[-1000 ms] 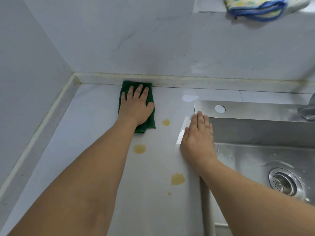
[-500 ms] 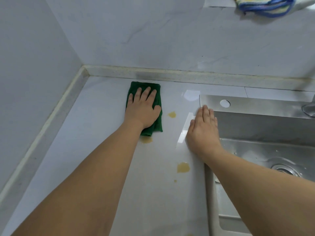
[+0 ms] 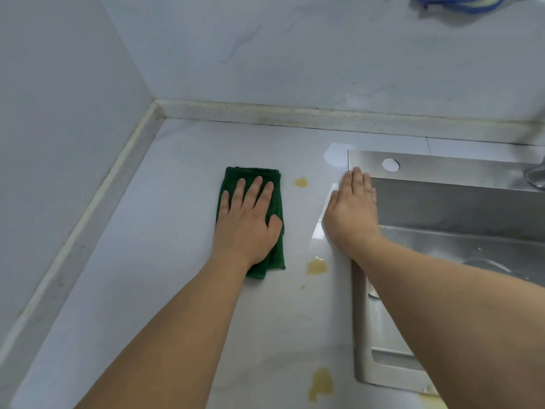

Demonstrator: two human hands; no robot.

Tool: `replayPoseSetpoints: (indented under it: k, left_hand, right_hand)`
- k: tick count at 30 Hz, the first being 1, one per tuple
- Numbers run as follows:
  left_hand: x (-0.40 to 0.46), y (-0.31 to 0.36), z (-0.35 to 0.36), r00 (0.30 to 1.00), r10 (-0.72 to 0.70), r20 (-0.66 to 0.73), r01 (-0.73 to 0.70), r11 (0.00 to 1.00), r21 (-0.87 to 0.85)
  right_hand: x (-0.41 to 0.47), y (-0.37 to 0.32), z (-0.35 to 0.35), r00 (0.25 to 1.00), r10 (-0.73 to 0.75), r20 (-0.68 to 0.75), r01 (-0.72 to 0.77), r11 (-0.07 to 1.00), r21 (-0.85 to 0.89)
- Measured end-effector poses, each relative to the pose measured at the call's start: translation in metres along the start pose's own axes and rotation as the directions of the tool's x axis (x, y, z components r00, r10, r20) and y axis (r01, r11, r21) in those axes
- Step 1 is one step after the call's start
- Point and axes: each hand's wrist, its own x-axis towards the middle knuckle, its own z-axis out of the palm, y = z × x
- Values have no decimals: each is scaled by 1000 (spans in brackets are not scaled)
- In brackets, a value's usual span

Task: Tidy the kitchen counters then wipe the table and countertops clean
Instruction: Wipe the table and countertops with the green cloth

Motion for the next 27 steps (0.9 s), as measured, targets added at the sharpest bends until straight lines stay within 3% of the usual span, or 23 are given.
replayPoseSetpoints:
  k: [17, 27]
  left_hand:
    - [25, -2, 0, 1000, 23, 10, -23, 999, 46]
    - [-18, 3, 2, 999, 27, 23, -28, 999, 37]
  right_hand:
    - [1, 2, 4, 1000, -13, -23, 13, 1000, 8]
    - [0, 1, 0, 1000, -13, -8, 13, 1000, 7]
